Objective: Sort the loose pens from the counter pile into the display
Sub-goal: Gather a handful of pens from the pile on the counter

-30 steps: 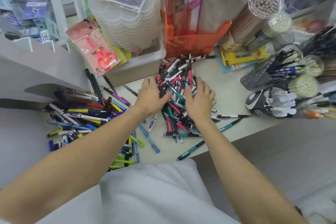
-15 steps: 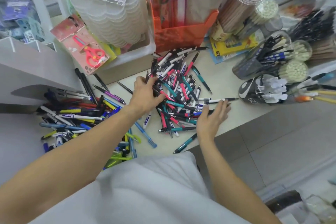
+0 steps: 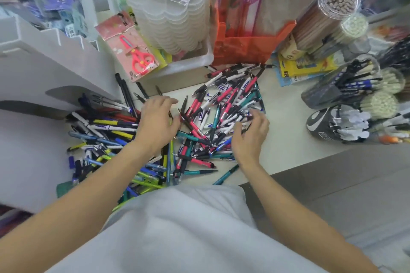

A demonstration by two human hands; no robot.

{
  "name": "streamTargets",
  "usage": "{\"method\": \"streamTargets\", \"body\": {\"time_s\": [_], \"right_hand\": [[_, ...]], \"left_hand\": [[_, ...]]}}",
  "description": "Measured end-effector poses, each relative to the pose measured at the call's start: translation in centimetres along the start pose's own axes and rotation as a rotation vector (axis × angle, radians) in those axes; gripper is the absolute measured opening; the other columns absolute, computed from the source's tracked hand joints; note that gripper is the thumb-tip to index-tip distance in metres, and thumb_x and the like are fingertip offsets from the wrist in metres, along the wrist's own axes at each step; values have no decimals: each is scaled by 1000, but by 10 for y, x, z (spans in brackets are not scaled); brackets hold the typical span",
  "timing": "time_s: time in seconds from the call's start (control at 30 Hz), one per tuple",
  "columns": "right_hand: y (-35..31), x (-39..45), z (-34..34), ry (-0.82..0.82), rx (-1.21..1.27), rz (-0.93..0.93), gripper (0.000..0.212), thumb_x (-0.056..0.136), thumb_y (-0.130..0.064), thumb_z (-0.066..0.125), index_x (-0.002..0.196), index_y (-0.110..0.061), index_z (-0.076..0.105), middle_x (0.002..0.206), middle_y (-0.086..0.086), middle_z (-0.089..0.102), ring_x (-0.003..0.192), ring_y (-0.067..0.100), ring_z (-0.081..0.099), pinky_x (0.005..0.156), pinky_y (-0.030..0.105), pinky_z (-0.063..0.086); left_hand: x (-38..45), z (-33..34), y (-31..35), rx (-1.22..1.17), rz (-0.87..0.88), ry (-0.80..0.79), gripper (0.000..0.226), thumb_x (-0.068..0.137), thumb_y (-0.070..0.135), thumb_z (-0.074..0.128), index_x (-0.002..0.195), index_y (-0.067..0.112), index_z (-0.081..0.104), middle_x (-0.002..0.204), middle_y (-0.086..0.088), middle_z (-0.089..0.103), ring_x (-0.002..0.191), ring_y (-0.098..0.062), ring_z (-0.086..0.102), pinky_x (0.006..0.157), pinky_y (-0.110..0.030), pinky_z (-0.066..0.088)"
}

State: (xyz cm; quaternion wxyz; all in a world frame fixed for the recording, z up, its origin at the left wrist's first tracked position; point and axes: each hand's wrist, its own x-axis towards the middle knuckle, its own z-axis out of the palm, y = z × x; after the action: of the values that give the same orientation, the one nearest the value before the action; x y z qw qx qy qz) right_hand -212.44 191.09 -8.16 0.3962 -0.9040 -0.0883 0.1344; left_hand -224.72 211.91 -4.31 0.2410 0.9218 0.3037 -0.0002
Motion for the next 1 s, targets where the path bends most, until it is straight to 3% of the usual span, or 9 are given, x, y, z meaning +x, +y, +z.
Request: {"method": "streamTargets", "body": {"time_s": [0.07, 0.13, 0.2, 0.3, 0.4, 0.5, 0.6, 0.87, 1.0], "right_hand": [[-12, 43, -13, 30, -95, -38, 55, 90, -33, 63, 142, -17, 49, 153, 11, 34, 141, 31, 31, 116, 53, 27], [-28, 93, -18, -19, -210, -70, 66, 86, -51, 60, 145, -24, 48, 161, 10, 26, 148, 33, 23, 119, 52, 19], [-42, 133, -14, -86, -291, -104, 65, 87, -59, 58, 143, -28, 50, 163, 12, 19, 150, 35, 19, 121, 52, 15], [-53, 155, 7, -89, -308, -90, 57, 87, -63, 57, 125, -21, 59, 159, 19, 10, 145, 42, 25, 120, 50, 25], [-55, 150, 29, -10, -323, -12, 58, 86, -64, 54, 124, -21, 58, 160, 25, 8, 146, 46, 21, 120, 50, 24], [-56, 141, 41, -45, -340, 84, 64, 90, -63, 53, 142, -26, 46, 160, 33, 6, 151, 48, 8, 123, 48, 11], [-56, 139, 43, -80, -375, 68, 69, 91, -64, 50, 149, -28, 39, 163, 27, 9, 152, 46, 4, 124, 49, 6], [-63, 86, 67, -184, -358, -85, 67, 93, -54, 55, 147, -16, 44, 162, 25, 17, 152, 42, 9, 124, 49, 17], [-71, 53, 84, -264, -383, -129, 67, 95, -53, 53, 150, -18, 40, 163, 25, 14, 153, 40, 5, 125, 49, 11]], "left_hand": [[-11, -14, -14, -54, -140, 204, 38, 88, 27, 60, 121, 8, 63, 121, -15, 60, 120, -34, 48, 105, -47, 36], [-23, -22, -33, -43, -347, 292, 44, 89, 32, 65, 126, 10, 58, 129, -18, 51, 126, -36, 40, 108, -48, 32], [-31, -24, -53, 5, -552, 265, 58, 86, 44, 65, 133, 15, 49, 141, -22, 38, 135, -40, 30, 112, -55, 27], [-37, -23, -77, 27, -812, 186, 77, 84, 60, 60, 142, 15, 37, 154, -27, 23, 141, -48, 20, 113, -65, 22], [-42, -24, -93, 9, -941, 201, 82, 80, 69, 56, 142, 23, 32, 151, -27, 25, 137, -49, 25, 107, -67, 29], [-47, -22, -103, -84, -953, 216, 81, 78, 70, 57, 143, 30, 29, 150, -25, 22, 133, -51, 25, 105, -66, 33], [-48, -20, -107, -114, -926, 209, 80, 80, 67, 61, 146, 32, 30, 155, -24, 15, 136, -54, 19, 107, -62, 32], [-48, -14, -96, -136, -845, 203, 74, 82, 52, 65, 146, 27, 41, 147, -29, 26, 142, -46, 15, 114, -51, 25], [-50, -11, -92, -158, -820, 182, 80, 77, 56, 59, 149, 29, 39, 148, -27, 26, 143, -44, 13, 114, -52, 30]]}}
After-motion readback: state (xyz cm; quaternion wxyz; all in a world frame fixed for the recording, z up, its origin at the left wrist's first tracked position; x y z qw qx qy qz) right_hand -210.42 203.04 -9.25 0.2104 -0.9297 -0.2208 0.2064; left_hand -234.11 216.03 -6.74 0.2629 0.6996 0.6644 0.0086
